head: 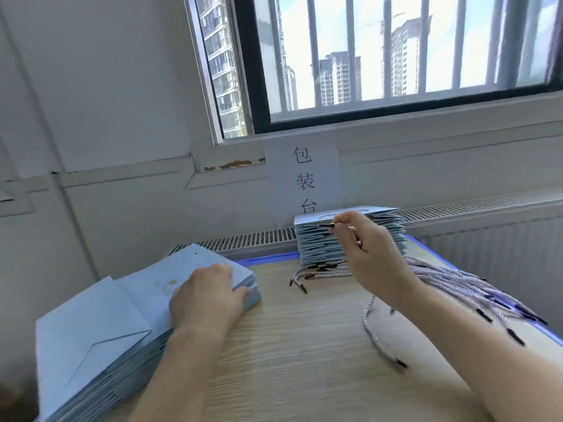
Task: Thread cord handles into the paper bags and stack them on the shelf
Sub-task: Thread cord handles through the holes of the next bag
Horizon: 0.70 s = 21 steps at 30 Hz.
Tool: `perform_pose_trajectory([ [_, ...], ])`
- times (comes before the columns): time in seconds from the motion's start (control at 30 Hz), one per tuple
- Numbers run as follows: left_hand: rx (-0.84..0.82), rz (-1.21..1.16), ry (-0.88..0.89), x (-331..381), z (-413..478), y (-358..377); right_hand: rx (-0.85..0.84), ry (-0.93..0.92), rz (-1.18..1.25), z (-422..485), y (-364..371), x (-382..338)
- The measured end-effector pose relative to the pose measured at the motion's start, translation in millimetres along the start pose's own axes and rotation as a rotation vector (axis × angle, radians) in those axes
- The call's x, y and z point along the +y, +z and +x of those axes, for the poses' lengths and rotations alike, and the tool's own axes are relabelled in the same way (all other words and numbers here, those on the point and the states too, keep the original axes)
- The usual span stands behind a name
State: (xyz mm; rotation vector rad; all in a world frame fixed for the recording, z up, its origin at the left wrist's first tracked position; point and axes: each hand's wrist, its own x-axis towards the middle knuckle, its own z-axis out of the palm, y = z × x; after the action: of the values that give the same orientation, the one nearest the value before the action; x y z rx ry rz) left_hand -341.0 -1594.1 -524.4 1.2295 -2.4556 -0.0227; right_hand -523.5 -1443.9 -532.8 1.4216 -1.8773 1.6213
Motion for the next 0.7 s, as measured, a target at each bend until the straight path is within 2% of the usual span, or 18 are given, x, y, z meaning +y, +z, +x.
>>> perform_pose_trajectory([
  [0.07, 0.092, -0.018, 0.022, -0.5, -6.0, -1.8, -0.001, 0.002, -0.019, 1.4, -4.9, 5.1],
  [0.13, 0.084, -0.029, 0.048, 1.8, -10.9, -4.0, 0.000, 0.013, -0.030, 2.4, -9.4, 10.0],
  [0.23, 0.080, 0.061, 0.086, 6.5, -13.7, -6.0, 0.006, 0.007, -0.046, 3.4, -13.8, 12.7],
  [0.4, 0.211, 0.164, 0.204, 12.8, -24.1, 0.9, 0.041, 0.023, -0.025, 4.5, -22.0, 12.6],
  [0.7, 0.997, 0.056, 0.512, 12.3, -33.0, -5.0, 0.085, 0.058, 0.014, 6.1, -29.7, 14.9],
])
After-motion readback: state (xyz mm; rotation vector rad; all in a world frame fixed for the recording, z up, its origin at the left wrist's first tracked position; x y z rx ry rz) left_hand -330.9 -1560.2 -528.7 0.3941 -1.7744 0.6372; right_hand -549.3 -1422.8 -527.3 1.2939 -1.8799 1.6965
